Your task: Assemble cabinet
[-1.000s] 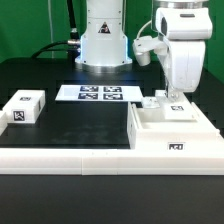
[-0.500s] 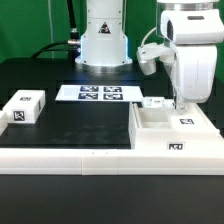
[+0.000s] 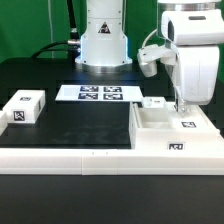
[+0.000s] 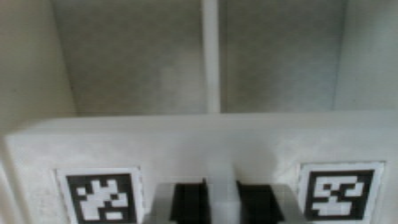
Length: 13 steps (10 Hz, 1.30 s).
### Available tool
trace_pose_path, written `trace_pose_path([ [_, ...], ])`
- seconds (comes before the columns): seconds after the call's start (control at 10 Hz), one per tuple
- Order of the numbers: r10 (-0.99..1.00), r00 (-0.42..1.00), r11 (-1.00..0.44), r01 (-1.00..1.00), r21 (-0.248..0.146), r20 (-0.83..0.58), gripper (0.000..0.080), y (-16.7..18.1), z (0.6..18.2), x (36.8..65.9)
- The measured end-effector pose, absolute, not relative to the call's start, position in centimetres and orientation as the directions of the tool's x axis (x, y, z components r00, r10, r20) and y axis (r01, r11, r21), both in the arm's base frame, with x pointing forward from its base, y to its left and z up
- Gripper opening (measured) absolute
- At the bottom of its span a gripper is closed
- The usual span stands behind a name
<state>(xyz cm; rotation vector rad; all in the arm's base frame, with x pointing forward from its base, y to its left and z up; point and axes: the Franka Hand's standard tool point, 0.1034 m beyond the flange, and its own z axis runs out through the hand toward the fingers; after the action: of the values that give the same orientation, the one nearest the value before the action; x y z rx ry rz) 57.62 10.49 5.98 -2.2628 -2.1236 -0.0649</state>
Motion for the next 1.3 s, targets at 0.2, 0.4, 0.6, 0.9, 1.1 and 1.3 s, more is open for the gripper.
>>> trace_pose_path([
  [0.2, 0.996, 0.063, -0.063, 0.998, 0.001, 0.056, 0.0476, 10.5, 6.0, 57.6],
  [0.4, 0.996, 0.063, -0.063, 0.998, 0.001, 0.056, 0.0611, 10.5, 6.0, 57.6],
  [0.6, 0.996, 0.063, -0.063, 0.998, 0.001, 0.056, 0.0787, 10.5, 6.0, 57.6],
  [0.9, 0.996, 0.07, -0.07, 0.997, 0.007, 0.05, 0.0797, 10.6, 7.2, 56.8],
  [1.1, 0.997, 0.063, -0.064, 0.998, 0.022, 0.038, 0.0797, 10.4, 9.0, 54.5],
  [1.3, 0.997, 0.075, -0.075, 0.997, 0.012, 0.027, 0.0797, 10.2, 8.9, 51.0],
])
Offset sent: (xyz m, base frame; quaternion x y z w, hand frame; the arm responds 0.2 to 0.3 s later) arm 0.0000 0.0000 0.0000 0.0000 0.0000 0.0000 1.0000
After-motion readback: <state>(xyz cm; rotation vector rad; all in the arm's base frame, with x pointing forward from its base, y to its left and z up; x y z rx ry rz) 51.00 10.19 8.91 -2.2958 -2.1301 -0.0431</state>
